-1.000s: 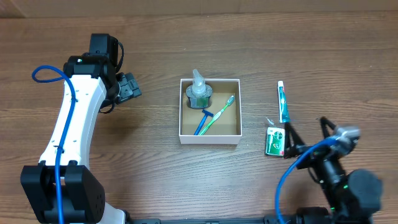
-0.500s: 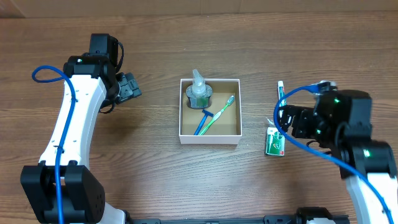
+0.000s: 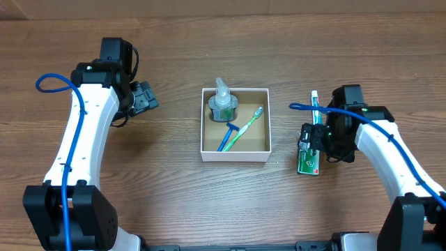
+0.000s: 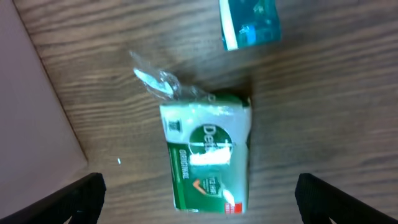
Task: Pack container
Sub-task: 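Reach the right gripper to the Dettol soap bar and grasp it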
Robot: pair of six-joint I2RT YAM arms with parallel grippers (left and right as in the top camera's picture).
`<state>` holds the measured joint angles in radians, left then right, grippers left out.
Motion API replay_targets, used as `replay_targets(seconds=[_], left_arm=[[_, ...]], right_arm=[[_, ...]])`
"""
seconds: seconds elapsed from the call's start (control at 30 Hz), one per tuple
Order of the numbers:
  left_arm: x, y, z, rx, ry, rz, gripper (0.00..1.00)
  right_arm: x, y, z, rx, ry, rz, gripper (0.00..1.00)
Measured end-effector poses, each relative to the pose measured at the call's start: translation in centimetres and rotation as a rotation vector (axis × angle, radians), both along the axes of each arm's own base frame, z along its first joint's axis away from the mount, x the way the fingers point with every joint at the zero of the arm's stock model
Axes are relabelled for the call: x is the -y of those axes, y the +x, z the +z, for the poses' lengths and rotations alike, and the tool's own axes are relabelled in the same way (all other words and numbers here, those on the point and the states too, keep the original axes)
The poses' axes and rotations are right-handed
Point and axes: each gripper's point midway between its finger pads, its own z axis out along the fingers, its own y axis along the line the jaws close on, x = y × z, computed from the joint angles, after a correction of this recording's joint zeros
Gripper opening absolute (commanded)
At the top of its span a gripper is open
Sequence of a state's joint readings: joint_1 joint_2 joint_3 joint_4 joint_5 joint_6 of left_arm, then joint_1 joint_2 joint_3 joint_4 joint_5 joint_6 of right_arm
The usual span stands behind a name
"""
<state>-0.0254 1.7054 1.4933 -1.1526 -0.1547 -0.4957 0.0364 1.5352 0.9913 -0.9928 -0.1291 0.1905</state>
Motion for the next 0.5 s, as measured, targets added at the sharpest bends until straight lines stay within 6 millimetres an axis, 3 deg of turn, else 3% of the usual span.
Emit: replay_targets(seconds=[0.2, 0.5], left_arm=[[0.0, 0.0, 0.0, 0.000, 0.000, 0.000, 1.00], [0.0, 0.0, 0.0, 0.000, 0.000, 0.000, 1.00]], right_arm=[[-1.4, -0.4, -1.8, 0.024, -0.089, 0.068, 1.00], [0.1, -1.2, -3.5, 0.019, -0.175, 0.010, 1.00]])
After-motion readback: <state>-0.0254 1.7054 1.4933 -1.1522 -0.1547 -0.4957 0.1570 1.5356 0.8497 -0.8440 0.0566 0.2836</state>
